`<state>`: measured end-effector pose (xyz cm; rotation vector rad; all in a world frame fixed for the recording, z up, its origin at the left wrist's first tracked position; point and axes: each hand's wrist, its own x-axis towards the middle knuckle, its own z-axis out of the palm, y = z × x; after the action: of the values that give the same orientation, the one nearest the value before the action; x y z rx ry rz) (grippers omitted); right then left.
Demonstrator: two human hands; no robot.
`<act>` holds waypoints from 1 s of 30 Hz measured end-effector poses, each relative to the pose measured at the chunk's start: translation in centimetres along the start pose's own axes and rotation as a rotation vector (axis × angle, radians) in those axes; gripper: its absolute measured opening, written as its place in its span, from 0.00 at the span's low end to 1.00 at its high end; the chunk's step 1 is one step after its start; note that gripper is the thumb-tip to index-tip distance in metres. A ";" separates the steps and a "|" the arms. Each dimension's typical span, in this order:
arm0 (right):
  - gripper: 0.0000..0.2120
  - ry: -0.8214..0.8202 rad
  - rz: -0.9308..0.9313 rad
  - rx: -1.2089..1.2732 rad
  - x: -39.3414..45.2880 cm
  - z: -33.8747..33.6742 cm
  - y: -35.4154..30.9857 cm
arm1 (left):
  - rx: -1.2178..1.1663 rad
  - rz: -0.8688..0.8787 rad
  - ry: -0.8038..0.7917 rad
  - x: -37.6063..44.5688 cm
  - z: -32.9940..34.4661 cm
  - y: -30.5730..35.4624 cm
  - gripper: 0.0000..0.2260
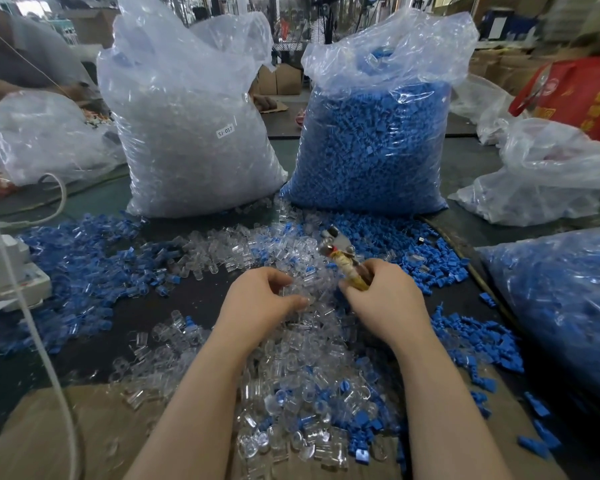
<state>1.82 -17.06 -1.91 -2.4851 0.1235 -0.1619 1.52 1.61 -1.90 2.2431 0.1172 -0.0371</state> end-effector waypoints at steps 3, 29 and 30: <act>0.12 0.017 -0.017 0.145 0.0 -0.3 -0.2 | -0.035 -0.004 0.009 0.1 -0.1 -0.1 0.08; 0.09 -0.054 -0.024 -0.054 0.3 -1.1 0.9 | -0.227 0.013 0.071 -0.4 -0.2 1.0 0.06; 0.08 -0.105 -0.032 -0.086 0.1 -1.0 0.7 | -0.233 0.008 0.078 -0.5 -0.2 1.0 0.07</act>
<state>1.74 -18.28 -1.52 -2.5766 0.0470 -0.0397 1.15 1.10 -0.94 2.0125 0.1469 0.0653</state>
